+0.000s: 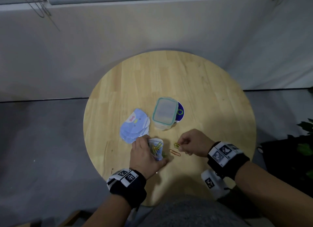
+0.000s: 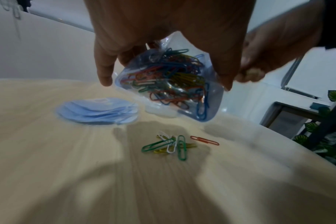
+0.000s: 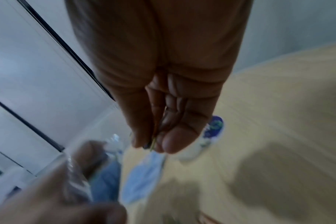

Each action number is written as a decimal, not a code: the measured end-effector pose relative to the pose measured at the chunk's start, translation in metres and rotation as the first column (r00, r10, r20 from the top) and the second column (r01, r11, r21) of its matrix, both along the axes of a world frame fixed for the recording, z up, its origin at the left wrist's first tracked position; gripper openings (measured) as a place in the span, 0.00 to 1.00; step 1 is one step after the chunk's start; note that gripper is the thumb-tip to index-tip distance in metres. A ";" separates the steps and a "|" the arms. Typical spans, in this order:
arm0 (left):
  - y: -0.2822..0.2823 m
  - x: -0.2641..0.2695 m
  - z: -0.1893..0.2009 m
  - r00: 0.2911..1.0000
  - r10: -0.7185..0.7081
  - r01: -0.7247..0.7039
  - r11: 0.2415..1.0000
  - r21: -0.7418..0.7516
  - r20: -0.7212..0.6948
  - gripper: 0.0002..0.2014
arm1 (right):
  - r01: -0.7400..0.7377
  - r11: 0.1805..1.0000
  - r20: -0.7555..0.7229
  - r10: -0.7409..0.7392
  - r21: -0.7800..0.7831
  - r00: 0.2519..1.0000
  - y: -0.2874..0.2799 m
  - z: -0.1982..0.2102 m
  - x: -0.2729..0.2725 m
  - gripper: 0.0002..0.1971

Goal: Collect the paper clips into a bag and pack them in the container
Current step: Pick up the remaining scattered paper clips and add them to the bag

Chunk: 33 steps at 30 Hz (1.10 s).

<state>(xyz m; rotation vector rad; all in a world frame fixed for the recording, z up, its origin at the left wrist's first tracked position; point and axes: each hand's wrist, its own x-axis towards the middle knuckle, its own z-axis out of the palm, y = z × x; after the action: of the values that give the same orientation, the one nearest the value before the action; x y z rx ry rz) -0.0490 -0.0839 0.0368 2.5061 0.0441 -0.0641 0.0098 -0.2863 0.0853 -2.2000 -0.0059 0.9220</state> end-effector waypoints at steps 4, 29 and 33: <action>-0.010 0.005 0.007 0.998 -0.064 0.062 0.995 0.074 0.021 0.43 | -0.142 0.989 0.015 0.143 -0.044 0.990 0.020 0.040 0.015 0.02; -0.027 0.007 0.023 0.991 0.121 -0.108 0.976 -0.192 0.057 0.33 | -0.351 0.931 0.441 0.358 -0.101 0.823 0.045 0.037 -0.035 0.15; -0.027 0.002 0.027 0.986 0.134 -0.109 0.970 -0.218 0.101 0.25 | -0.375 0.919 0.415 0.391 -0.123 0.822 0.047 0.033 -0.035 0.19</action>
<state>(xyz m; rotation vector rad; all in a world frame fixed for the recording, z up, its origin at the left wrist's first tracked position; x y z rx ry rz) -0.0465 -0.1114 0.0641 2.2836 0.1363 0.1203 -0.0254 -0.2389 0.1181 -2.4417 -0.6743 0.6142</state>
